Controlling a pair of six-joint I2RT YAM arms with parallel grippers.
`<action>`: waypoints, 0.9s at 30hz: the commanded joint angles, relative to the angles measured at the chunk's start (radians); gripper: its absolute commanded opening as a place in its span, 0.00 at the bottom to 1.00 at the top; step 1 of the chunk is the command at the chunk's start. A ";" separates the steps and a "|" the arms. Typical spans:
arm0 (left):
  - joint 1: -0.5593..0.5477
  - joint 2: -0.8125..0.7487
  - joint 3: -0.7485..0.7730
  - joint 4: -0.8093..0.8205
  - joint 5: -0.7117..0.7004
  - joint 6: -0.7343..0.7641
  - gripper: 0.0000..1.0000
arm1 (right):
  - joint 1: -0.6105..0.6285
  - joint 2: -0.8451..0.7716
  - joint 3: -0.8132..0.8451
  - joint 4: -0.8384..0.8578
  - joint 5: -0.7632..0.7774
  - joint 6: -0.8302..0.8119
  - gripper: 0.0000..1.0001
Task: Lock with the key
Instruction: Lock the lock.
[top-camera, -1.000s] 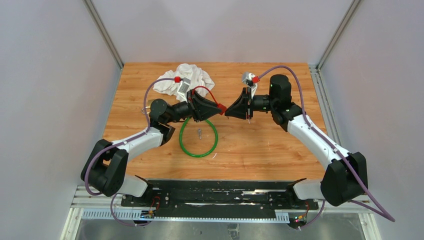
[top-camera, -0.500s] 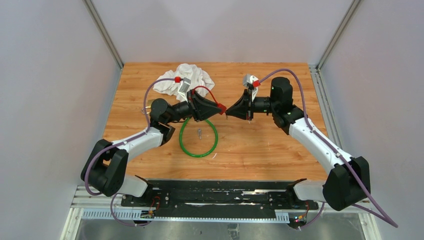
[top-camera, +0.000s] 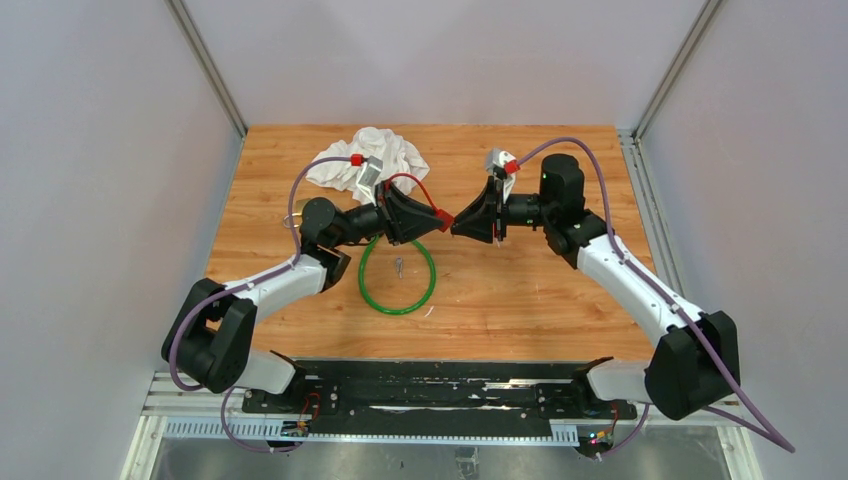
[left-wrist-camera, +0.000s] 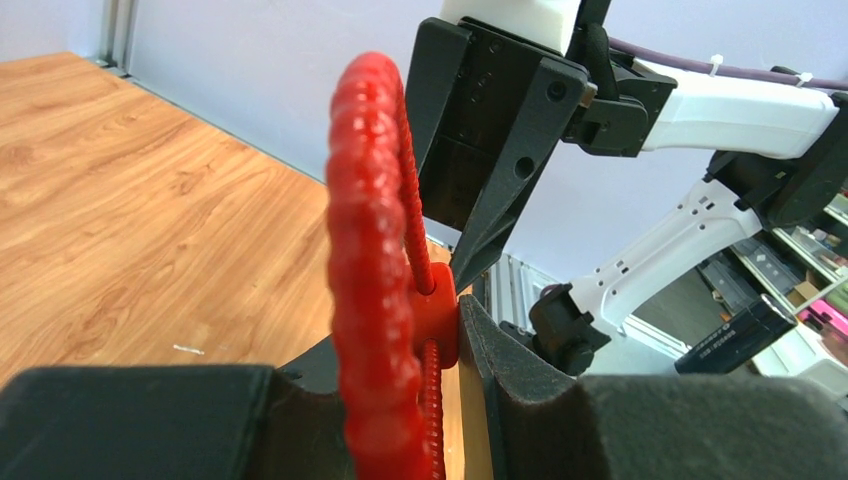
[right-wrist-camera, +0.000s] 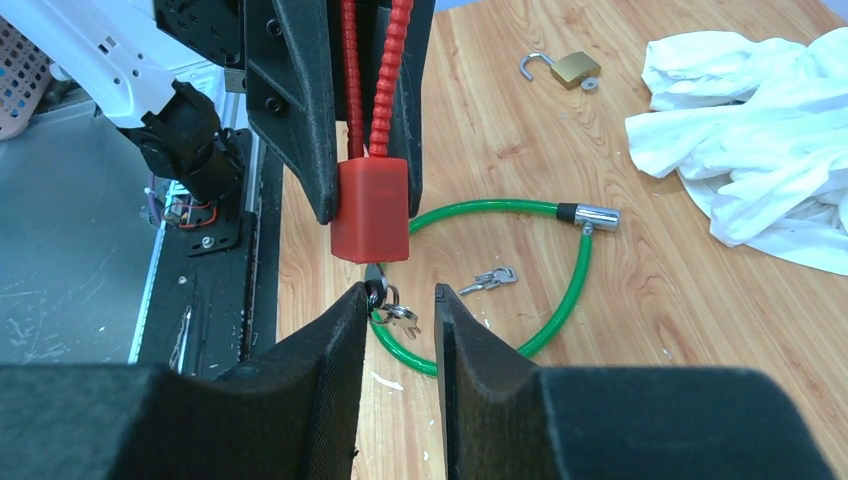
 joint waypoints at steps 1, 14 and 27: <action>-0.014 -0.006 -0.001 0.069 0.024 -0.008 0.00 | 0.007 0.015 0.009 0.019 -0.050 0.021 0.31; -0.021 -0.003 0.000 0.065 0.032 0.003 0.00 | 0.011 0.025 0.003 0.096 -0.118 0.109 0.24; -0.025 -0.006 -0.001 0.070 0.029 0.000 0.00 | 0.008 0.042 0.013 0.044 -0.130 0.058 0.16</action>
